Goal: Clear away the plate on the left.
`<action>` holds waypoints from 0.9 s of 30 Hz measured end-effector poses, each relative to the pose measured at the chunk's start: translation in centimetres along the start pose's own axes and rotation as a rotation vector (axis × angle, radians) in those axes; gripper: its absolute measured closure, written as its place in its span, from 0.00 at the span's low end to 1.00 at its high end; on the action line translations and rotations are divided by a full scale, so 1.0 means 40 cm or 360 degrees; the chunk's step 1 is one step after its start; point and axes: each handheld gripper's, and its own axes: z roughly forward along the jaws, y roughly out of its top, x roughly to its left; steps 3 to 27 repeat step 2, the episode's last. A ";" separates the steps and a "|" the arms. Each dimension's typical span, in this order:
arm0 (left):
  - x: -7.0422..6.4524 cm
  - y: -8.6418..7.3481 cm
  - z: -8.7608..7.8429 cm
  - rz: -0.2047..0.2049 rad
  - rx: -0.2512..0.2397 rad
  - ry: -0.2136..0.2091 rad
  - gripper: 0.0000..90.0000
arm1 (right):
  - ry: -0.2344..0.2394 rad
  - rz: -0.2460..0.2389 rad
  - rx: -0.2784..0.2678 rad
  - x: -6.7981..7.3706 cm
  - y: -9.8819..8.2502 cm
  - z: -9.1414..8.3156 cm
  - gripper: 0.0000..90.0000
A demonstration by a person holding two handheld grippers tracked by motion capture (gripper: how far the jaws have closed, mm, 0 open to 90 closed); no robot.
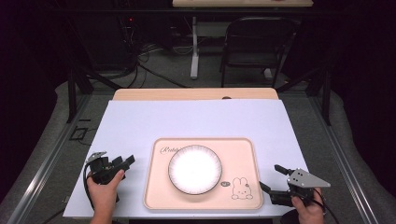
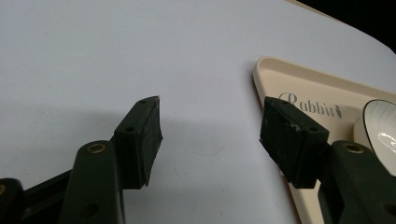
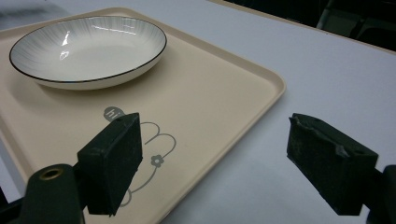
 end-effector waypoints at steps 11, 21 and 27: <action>0.000 0.000 0.000 0.0002 -0.0002 -0.0002 0.43 | 0.0000 0.0000 0.0000 0.000 0.000 0.000 0.19; 0.000 0.000 0.000 0.0002 -0.0002 -0.0002 0.43 | 0.0000 0.0000 0.0000 0.000 0.000 0.000 0.19; 0.000 0.000 0.000 0.0002 -0.0002 -0.0002 0.43 | 0.0000 0.0000 0.0000 0.000 0.000 0.000 0.19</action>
